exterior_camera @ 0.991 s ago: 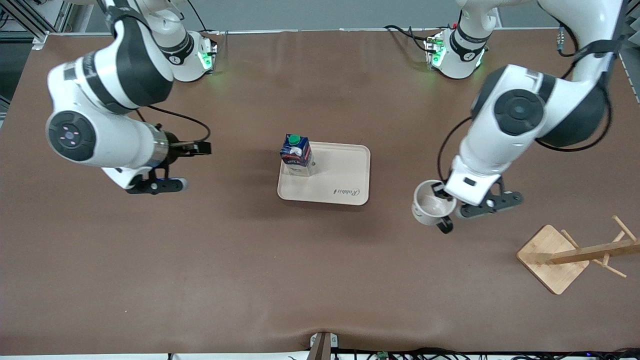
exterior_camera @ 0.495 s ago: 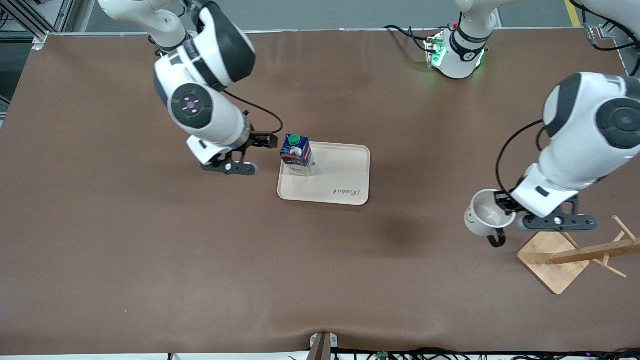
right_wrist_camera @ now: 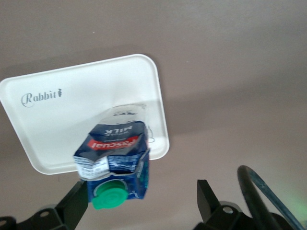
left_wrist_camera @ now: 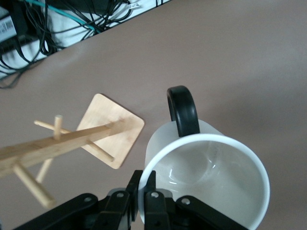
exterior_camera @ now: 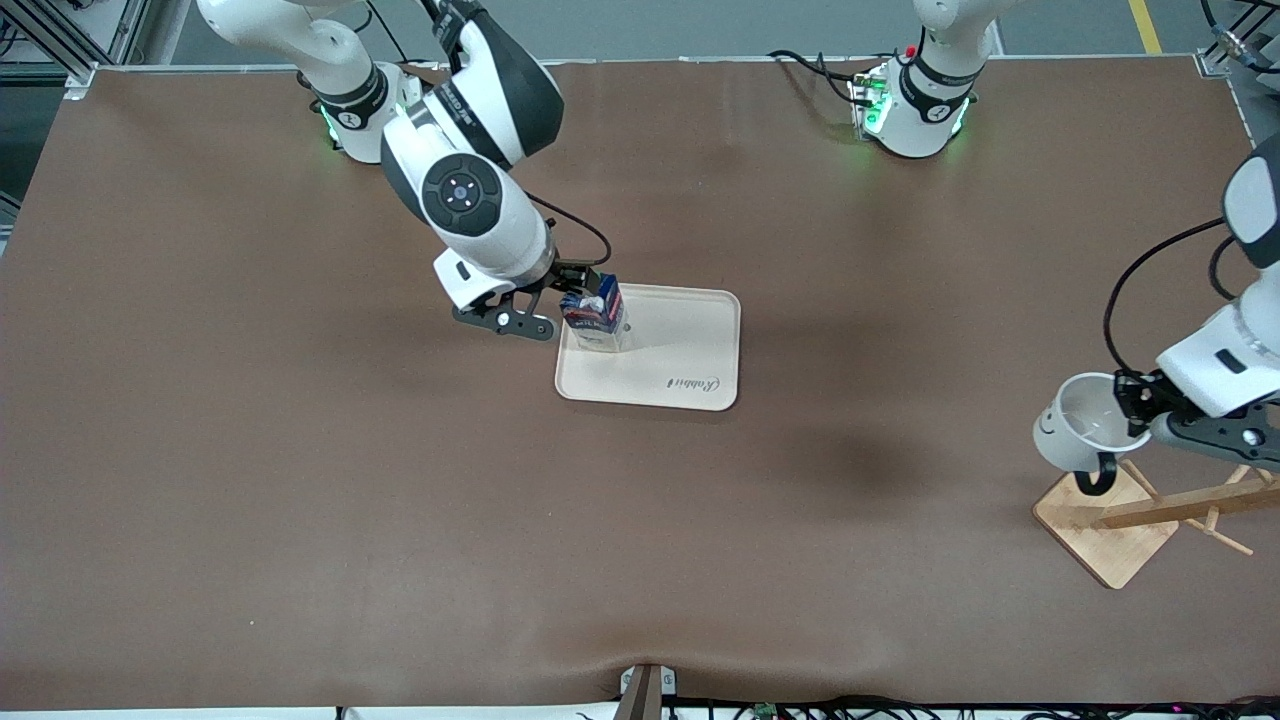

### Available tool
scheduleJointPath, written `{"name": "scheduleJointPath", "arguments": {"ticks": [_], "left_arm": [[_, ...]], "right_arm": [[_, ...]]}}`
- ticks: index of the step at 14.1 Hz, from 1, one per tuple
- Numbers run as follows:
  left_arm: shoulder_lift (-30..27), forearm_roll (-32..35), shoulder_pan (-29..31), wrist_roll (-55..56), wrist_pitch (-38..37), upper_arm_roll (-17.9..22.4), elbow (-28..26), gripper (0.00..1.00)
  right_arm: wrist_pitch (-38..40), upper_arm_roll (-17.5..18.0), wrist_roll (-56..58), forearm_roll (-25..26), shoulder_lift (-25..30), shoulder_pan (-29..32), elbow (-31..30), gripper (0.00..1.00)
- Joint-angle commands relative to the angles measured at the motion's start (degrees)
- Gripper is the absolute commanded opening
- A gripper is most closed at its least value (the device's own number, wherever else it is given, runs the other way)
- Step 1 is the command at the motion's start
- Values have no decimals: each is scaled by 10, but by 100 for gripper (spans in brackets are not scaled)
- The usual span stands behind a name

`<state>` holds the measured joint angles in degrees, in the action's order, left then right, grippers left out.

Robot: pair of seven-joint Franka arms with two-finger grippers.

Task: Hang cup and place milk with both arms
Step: 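Hang the mug on the stand while the right gripper grasps the milk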

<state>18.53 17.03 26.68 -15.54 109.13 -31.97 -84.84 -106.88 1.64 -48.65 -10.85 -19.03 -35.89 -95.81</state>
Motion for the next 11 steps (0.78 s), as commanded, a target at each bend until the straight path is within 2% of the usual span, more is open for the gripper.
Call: {"name": "scheduleJointPath", "arguments": {"ticks": [1,4,6,10,11], "left_arm": [[-36,-30,27,-79,-35,-7,-12,0],[-57,-67,67,-172,-40,-7,-27,0],[-71,-99,93,-187,-50,-6,-48,0],[-65,-102,118,-224,-48,-3,-50,0],[-62,-102,120,-230,-47,-3,-49,0]], "right_arm": [[-25,-7,-36,-8,-9,-20,-2,100],[-35,-7,-36,-6,-12,-23,-8,100],[-88,-7,-36,-6,-12,-32,-38,100],[-122,-9,-61,-1,-11,-41,-58,100],[-121,-9,-78,0,-11,-40,-58,83]]}}
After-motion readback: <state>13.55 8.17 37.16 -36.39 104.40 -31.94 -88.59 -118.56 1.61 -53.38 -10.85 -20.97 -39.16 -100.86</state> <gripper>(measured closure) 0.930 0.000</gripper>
